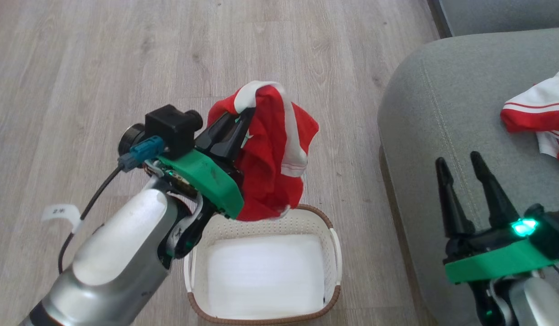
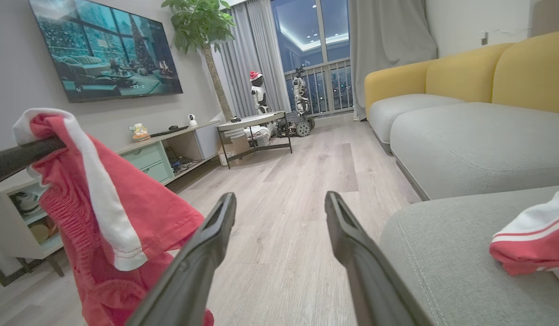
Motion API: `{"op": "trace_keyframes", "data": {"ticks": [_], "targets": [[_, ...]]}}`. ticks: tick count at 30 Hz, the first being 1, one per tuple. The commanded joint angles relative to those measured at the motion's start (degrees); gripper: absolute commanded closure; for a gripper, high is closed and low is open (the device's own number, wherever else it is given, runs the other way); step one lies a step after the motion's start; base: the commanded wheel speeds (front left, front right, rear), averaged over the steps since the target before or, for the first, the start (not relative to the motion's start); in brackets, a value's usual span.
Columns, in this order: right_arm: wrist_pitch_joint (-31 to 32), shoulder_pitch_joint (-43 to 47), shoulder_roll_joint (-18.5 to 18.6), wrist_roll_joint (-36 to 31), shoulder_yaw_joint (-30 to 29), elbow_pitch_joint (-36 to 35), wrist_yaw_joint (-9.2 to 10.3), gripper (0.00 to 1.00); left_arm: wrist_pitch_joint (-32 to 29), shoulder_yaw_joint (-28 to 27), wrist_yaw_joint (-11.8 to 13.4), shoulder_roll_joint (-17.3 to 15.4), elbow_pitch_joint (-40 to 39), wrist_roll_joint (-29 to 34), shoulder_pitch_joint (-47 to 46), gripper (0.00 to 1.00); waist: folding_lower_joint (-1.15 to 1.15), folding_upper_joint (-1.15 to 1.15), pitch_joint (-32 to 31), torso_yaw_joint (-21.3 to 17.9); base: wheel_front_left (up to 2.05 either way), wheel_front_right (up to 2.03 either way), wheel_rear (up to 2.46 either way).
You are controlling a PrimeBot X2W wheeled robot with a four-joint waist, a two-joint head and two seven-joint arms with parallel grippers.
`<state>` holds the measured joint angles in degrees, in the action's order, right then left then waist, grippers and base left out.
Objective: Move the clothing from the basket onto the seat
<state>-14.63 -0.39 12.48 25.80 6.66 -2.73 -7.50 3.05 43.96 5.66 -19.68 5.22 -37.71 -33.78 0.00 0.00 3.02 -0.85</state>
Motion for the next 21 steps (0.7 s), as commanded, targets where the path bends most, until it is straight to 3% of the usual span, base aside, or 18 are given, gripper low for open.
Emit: {"op": "trace_keyframes", "data": {"ticks": [1,10,21], "targets": [[-0.4,-1.6,1.4,0.4,2.1,-2.3,0.01,0.00,-0.2,-2.7,0.5,-1.8,-2.6,-0.3,-3.9,1.00,0.00,0.00,0.0,-0.1,0.00,0.00,0.00],[-0.4,-4.9,3.7,0.6,11.5,-0.9,0.01,0.00,-1.1,-1.9,0.2,-1.3,-4.1,-0.4,-5.0,1.00,0.00,0.00,0.2,0.3,0.00,0.00,0.00],[2.6,-16.2,5.0,-0.5,21.6,5.0,0.01,0.00,-1.5,-0.8,-1.0,-0.1,-3.6,-0.5,-7.0,1.00,0.00,0.00,0.5,1.0,0.00,0.00,0.00]]}}
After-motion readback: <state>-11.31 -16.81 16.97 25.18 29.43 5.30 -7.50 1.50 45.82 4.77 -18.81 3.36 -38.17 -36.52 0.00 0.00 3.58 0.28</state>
